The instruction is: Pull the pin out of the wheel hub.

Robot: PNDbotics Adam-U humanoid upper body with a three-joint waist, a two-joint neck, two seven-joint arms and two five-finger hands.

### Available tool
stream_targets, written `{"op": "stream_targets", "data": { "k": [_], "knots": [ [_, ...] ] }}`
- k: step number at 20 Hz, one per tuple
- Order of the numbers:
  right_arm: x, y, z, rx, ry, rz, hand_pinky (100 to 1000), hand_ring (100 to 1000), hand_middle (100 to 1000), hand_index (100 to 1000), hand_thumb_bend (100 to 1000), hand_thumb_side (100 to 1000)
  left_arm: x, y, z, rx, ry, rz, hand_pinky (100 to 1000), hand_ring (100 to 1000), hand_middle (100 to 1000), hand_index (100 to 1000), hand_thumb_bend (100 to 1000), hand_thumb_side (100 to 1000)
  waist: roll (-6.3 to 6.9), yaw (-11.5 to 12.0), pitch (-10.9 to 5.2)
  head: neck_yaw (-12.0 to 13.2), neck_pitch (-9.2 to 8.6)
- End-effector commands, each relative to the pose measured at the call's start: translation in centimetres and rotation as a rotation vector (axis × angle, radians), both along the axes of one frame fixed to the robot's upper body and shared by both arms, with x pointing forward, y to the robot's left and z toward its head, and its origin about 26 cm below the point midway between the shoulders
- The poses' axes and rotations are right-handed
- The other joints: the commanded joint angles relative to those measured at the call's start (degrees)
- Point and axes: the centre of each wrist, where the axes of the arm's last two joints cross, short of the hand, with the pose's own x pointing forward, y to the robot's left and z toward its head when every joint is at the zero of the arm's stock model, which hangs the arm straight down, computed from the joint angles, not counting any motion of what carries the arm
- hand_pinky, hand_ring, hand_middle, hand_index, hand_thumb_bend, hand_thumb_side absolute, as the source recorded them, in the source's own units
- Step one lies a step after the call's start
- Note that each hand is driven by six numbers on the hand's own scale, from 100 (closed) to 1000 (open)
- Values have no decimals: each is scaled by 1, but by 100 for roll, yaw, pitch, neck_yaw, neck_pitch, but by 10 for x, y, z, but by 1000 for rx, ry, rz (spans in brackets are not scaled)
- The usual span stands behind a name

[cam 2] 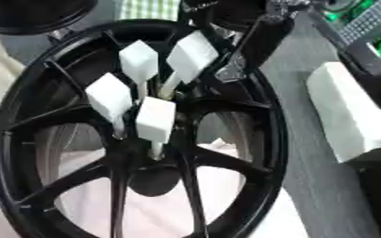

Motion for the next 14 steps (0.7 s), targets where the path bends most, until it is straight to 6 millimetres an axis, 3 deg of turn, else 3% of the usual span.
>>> {"op": "stream_targets", "data": {
  "k": [1, 6, 14],
  "knots": [
    [-17, -22, 23, 66, -60, -26, 709, 541, 337, 437, 376, 100, -3, 3, 12, 33, -31, 10, 752, 709, 762, 756, 937, 643, 38, -11, -182, 29, 29],
    [-21, -32, 26, 96, -61, -60, 715, 541, 337, 437, 381, 100, -4, 5, 11, 31, -30, 22, 753, 708, 762, 756, 935, 643, 52, -63, -194, 105, 33],
    [-6, -136, 13, 269, -56, -543, 724, 549, 351, 449, 377, 100, -12, 15, 6, 12, -42, 84, 754, 707, 761, 755, 936, 643, 171, -380, -211, 444, 64]
  ]
}}
